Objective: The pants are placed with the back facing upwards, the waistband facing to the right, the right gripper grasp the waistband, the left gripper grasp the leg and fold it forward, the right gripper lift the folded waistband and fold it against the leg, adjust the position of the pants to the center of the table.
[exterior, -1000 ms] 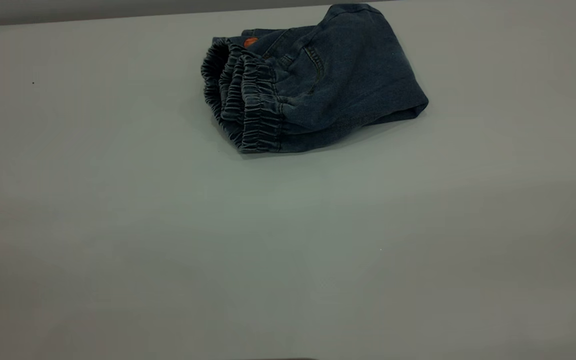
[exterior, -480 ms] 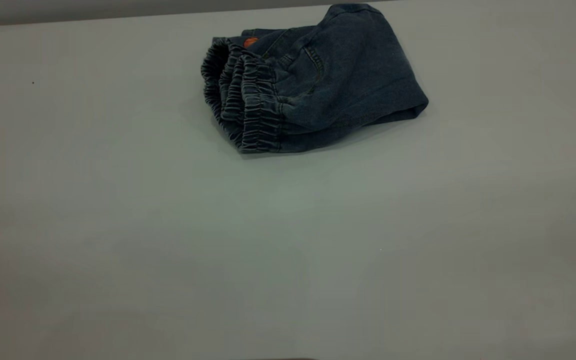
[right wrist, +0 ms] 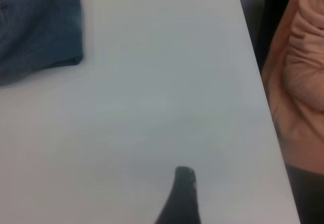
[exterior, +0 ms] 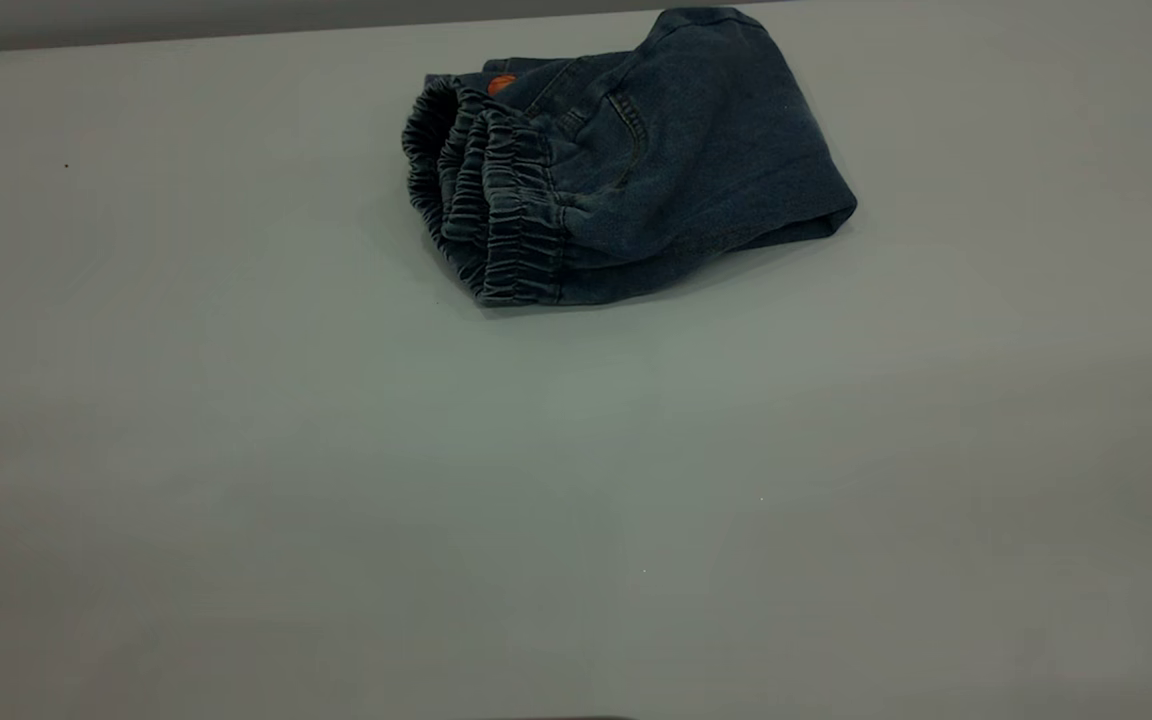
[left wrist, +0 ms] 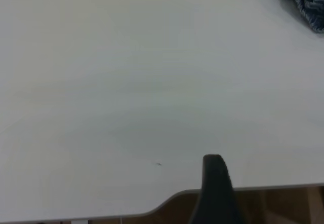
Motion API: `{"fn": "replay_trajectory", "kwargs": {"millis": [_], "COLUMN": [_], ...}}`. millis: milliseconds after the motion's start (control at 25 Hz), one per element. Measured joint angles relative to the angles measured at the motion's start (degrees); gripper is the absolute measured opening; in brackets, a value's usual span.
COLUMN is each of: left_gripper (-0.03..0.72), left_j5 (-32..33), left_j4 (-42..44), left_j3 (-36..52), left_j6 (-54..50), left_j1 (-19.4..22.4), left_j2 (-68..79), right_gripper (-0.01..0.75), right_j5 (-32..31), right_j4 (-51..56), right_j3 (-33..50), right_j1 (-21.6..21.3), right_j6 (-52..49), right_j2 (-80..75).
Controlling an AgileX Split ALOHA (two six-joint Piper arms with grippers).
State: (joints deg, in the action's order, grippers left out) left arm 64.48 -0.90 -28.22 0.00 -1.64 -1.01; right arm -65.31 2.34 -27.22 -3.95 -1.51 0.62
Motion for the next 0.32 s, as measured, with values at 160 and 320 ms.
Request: {"fn": "replay_trajectory", "kwargs": {"millis": [160,320], "left_gripper": [0.461,0.461], "left_j5": [0.0,0.0], "left_j4": [0.0,0.0], "left_j3": [0.0,0.0], "left_j6": [0.0,-0.34], "left_j1": [0.0,0.0], "left_j2": [-0.02,-0.02], "right_gripper": [0.58,0.58], "right_j5": [0.0,0.0], "right_j4": [0.0,0.0], "right_j3": [0.0,0.05], "right_j1": [0.0,0.0], "right_j6": [-0.13,-0.13], "right_j2": [0.0,0.0]}}
